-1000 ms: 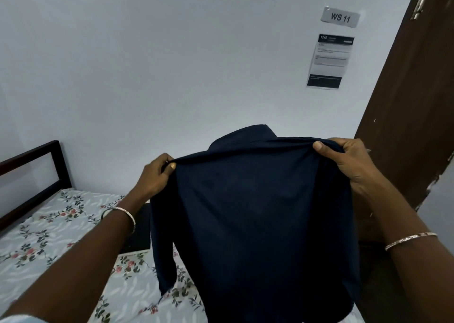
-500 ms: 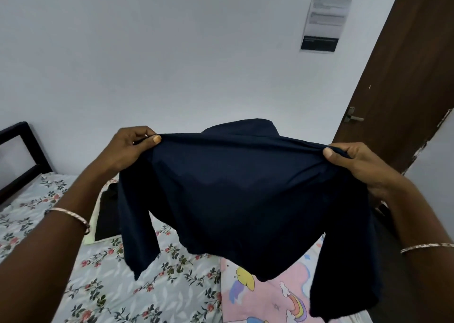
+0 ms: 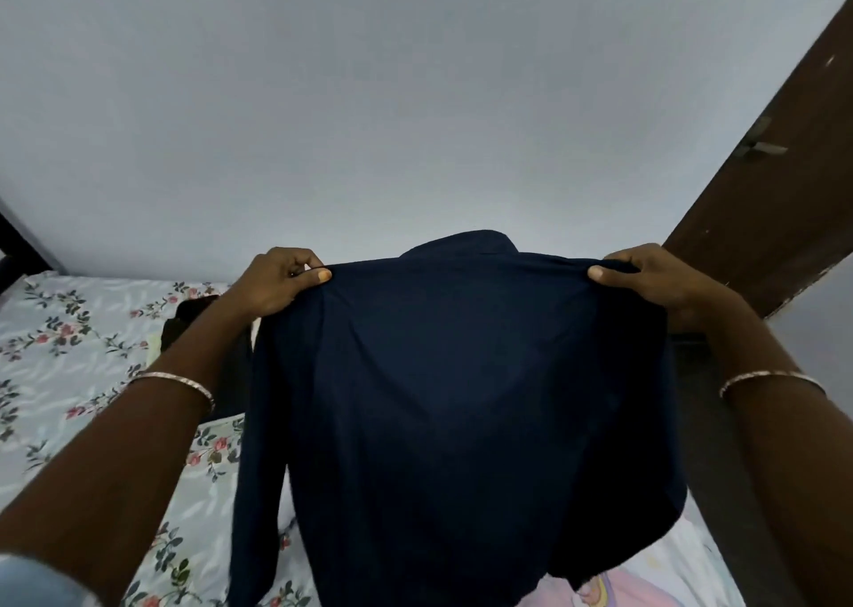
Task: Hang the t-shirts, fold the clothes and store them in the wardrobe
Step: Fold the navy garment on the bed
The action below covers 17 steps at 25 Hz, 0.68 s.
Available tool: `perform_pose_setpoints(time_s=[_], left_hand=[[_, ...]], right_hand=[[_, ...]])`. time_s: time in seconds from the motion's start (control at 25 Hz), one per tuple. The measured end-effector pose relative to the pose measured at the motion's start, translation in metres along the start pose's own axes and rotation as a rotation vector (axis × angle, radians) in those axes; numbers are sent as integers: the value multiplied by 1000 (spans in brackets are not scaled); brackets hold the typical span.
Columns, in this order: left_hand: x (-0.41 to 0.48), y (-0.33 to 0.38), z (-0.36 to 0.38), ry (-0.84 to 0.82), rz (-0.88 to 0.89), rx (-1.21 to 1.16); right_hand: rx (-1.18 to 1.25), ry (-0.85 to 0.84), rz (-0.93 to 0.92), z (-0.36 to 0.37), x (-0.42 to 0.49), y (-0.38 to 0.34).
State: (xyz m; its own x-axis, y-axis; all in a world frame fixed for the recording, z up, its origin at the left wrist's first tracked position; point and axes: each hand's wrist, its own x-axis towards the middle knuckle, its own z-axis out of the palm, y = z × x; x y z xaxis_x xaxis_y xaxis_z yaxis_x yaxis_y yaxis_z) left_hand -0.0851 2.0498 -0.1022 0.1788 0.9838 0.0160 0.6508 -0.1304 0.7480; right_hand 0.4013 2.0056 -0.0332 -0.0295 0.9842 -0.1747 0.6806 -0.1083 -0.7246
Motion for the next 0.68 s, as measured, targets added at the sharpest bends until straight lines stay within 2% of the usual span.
perform_pose_setpoints(time_s=[0.08,0.12,0.2,0.24,0.28,0.4,0.48,0.68], left_hand=[[50,-38,28,19,-35,72],[73,-56,46,69,-54,99],[112,-87,82,251,-121,142],[126,-100,99,318,-170,151],[132,-109,114,340,-199,145],[124,-153,165,237,-232,160],[104,-188,191,201,-297,168],[59,-241,237,113,-539,106]], right_hand=[[-81,48,64,30,70,26],[-127,131,110,51,102,42],[-266,274,190,101,154,68],[-295,269,206,130,173,81],[-278,227,206,160,182,87],[-141,-8,188,254,185,128],[-1,-100,289,304,161,155],[209,-111,509,381,90,199]])
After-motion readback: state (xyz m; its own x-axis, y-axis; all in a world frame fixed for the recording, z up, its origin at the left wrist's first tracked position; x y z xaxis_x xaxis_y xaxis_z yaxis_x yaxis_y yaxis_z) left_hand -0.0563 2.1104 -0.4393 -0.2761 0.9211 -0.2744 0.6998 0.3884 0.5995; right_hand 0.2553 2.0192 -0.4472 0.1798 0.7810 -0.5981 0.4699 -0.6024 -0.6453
